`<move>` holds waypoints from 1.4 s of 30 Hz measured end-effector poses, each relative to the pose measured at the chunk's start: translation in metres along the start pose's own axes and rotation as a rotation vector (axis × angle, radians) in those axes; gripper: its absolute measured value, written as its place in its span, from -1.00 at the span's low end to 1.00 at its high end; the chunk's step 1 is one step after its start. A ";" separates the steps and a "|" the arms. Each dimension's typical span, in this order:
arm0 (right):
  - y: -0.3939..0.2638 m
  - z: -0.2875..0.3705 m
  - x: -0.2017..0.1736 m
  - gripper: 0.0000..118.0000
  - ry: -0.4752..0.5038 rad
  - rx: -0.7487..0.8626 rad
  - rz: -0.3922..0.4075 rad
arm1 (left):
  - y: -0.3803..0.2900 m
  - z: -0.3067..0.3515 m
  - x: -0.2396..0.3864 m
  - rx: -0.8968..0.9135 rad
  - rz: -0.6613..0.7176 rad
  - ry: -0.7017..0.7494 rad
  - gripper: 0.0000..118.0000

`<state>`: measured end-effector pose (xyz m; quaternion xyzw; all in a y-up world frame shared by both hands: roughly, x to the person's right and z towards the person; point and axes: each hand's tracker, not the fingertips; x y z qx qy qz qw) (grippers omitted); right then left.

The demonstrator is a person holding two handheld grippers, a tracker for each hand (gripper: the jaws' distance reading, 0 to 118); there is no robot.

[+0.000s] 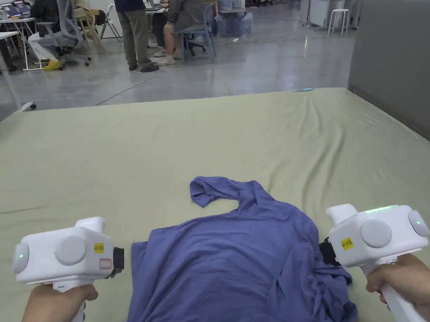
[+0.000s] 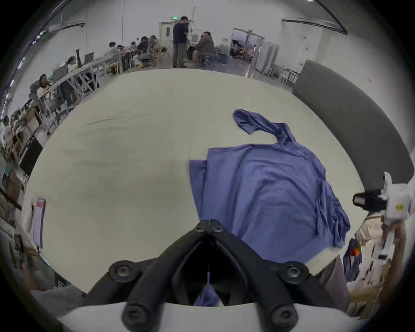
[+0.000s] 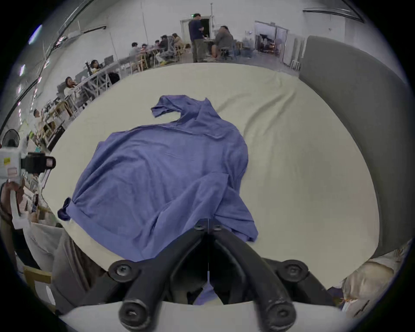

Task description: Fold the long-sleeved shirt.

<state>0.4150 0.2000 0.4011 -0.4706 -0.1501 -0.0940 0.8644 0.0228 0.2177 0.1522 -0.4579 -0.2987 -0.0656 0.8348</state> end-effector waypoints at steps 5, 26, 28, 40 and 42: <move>0.010 -0.009 -0.001 -1.00 0.044 -0.010 0.005 | 0.064 -0.057 -0.011 -0.032 0.012 0.100 -0.24; 0.082 -0.082 0.003 -1.00 0.035 -0.086 0.045 | 0.079 -0.189 0.002 -0.150 -0.045 0.232 -0.50; 0.103 -0.101 0.006 -1.00 0.029 -0.085 0.029 | 0.080 -0.182 0.009 -0.120 -0.138 0.219 -1.00; 0.222 -0.159 0.049 -0.37 -0.012 -0.067 -0.092 | 0.104 -0.116 -0.044 -0.035 0.111 0.014 -1.00; 0.229 -0.167 0.054 0.37 0.001 -0.092 -0.125 | 0.105 -0.105 -0.043 -0.016 0.123 -0.002 -1.00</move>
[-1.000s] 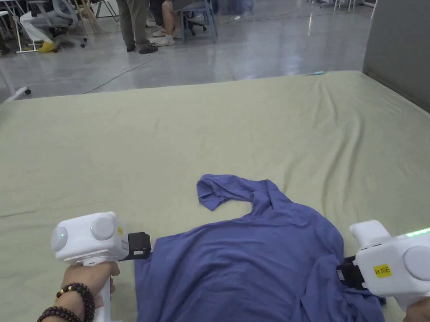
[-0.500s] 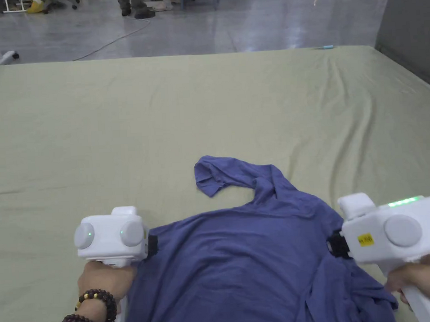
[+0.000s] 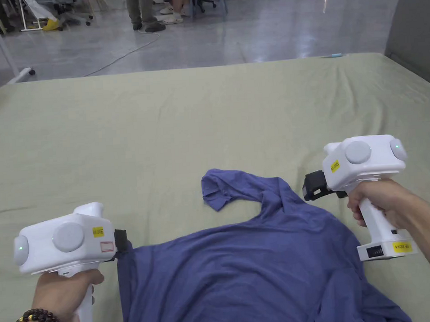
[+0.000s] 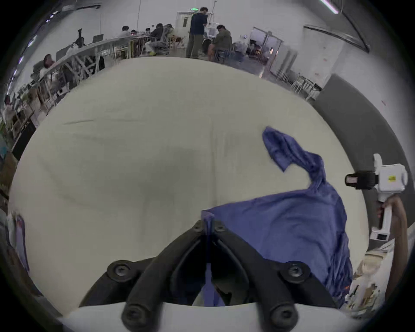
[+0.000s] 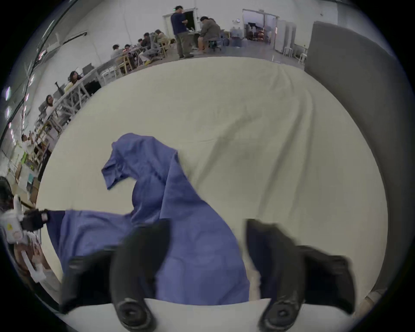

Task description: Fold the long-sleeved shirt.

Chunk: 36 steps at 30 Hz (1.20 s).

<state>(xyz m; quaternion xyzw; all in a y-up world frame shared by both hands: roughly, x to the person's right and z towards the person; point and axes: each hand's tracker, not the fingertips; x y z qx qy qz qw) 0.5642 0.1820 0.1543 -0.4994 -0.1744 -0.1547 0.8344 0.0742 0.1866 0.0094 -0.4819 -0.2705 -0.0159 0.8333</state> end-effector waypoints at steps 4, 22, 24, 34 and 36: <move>0.000 -0.013 -0.001 0.36 -0.044 -0.073 -0.002 | 0.002 0.010 0.002 0.013 -0.008 0.001 -1.00; -0.012 0.002 -0.034 -1.00 -0.118 -0.103 0.231 | 0.023 0.047 0.020 0.101 -0.057 0.060 -1.00; 0.007 0.047 -0.027 -1.00 -0.098 -0.012 0.240 | 0.044 0.066 0.023 0.162 -0.068 0.040 -1.00; 0.137 0.293 -0.041 -1.00 -0.064 0.366 0.252 | 0.190 0.208 0.063 0.518 -0.048 -0.033 -1.00; 0.169 0.331 -0.044 -1.00 -0.116 0.428 0.234 | 0.226 0.234 0.072 0.579 -0.033 -0.052 -1.00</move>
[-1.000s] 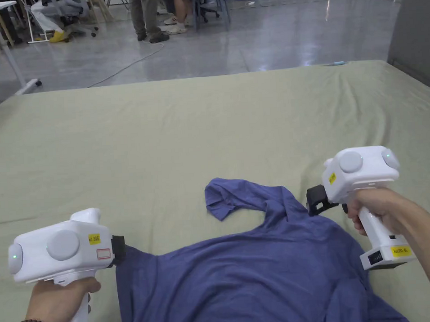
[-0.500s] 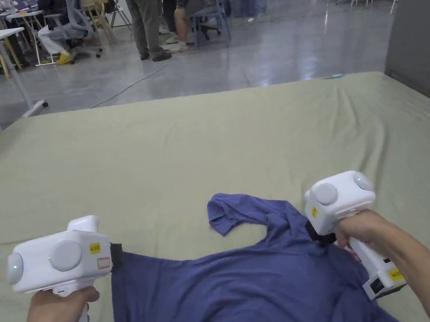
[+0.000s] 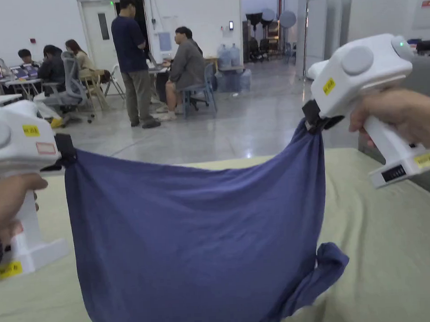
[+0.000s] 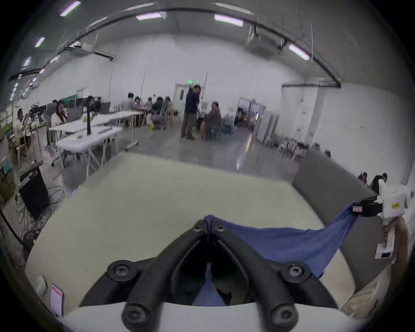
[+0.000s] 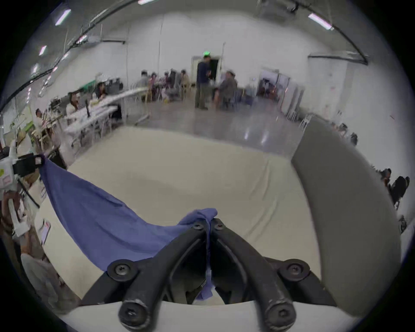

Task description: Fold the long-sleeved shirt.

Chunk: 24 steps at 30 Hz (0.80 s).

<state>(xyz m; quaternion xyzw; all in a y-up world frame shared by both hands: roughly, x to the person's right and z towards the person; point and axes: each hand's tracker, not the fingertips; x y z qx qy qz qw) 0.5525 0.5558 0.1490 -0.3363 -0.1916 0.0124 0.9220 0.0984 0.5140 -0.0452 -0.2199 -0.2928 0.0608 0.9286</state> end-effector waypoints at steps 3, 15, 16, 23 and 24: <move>0.054 0.027 0.010 -1.00 -0.030 0.088 -0.024 | 0.057 0.000 0.017 0.069 -0.040 0.022 -1.00; 0.113 0.054 0.026 -1.00 -0.132 0.262 -0.081 | 0.131 -0.010 0.041 0.180 0.014 0.052 -1.00; 0.108 0.048 0.026 -1.00 -0.135 0.262 -0.089 | 0.127 -0.012 0.042 0.159 0.011 0.050 -1.00; 0.030 -0.030 0.015 -1.00 -0.080 0.106 -0.089 | 0.053 -0.055 0.015 0.023 -0.006 0.035 -1.00; 0.017 -0.042 0.013 -1.00 -0.075 0.070 -0.068 | 0.040 -0.061 0.012 -0.001 -0.006 0.048 -1.00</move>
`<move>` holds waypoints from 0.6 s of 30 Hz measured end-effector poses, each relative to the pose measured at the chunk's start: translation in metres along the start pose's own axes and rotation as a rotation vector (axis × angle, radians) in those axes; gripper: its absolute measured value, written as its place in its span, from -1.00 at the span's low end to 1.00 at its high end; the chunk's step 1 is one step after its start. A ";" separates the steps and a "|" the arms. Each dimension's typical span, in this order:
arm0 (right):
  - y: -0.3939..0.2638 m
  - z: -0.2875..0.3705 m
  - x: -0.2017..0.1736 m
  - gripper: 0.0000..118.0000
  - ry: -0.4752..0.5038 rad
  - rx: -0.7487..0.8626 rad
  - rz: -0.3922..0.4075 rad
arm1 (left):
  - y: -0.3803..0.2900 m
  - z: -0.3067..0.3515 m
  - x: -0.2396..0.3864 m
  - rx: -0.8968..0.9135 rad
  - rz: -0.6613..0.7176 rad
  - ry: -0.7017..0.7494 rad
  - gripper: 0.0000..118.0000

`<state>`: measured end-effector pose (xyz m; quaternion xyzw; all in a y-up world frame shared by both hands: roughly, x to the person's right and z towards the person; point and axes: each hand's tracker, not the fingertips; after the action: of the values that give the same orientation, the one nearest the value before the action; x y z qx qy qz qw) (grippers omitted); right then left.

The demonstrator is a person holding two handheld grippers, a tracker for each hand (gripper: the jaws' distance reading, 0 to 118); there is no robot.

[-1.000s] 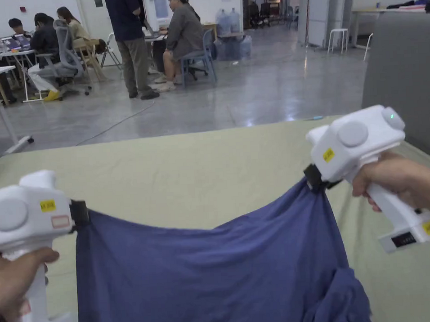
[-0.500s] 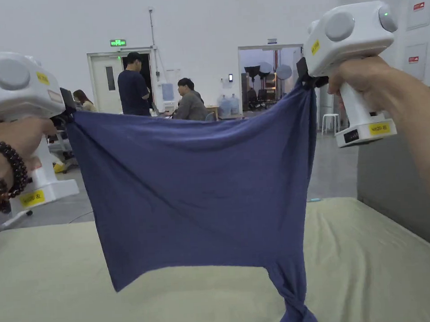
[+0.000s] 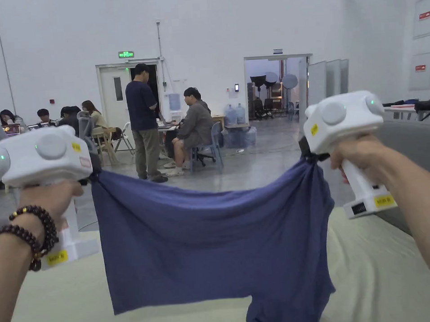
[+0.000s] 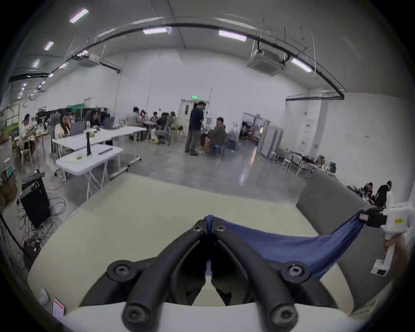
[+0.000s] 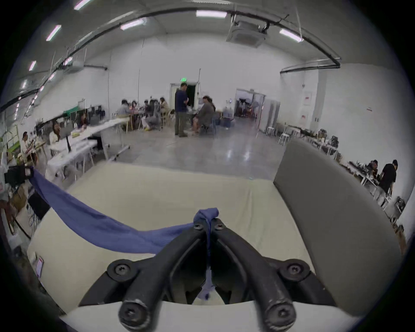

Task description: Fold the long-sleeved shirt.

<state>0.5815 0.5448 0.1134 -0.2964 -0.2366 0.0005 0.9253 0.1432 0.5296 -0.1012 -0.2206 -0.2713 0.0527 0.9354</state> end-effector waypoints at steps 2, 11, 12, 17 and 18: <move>-0.032 -0.023 -0.004 -1.00 -0.002 -0.044 -0.012 | -0.031 -0.013 -0.011 -0.036 -0.012 0.021 -1.00; -0.116 -0.076 -0.019 -1.00 0.071 -0.160 -0.079 | -0.131 -0.027 -0.038 -0.186 0.027 0.043 -1.00; -0.119 -0.074 -0.019 -1.00 0.074 -0.164 -0.081 | -0.135 -0.023 -0.040 -0.190 0.032 0.033 -1.00; -0.151 -0.033 -0.019 -1.00 0.157 -0.155 -0.089 | -0.160 0.022 -0.054 -0.185 0.043 -0.006 -1.00; -0.163 -0.019 -0.022 -1.00 0.165 -0.163 -0.075 | -0.169 0.032 -0.057 -0.193 0.051 -0.041 -1.00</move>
<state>0.5472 0.3974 0.1797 -0.3604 -0.1696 -0.0776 0.9140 0.0744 0.3780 -0.0301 -0.3152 -0.2886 0.0546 0.9024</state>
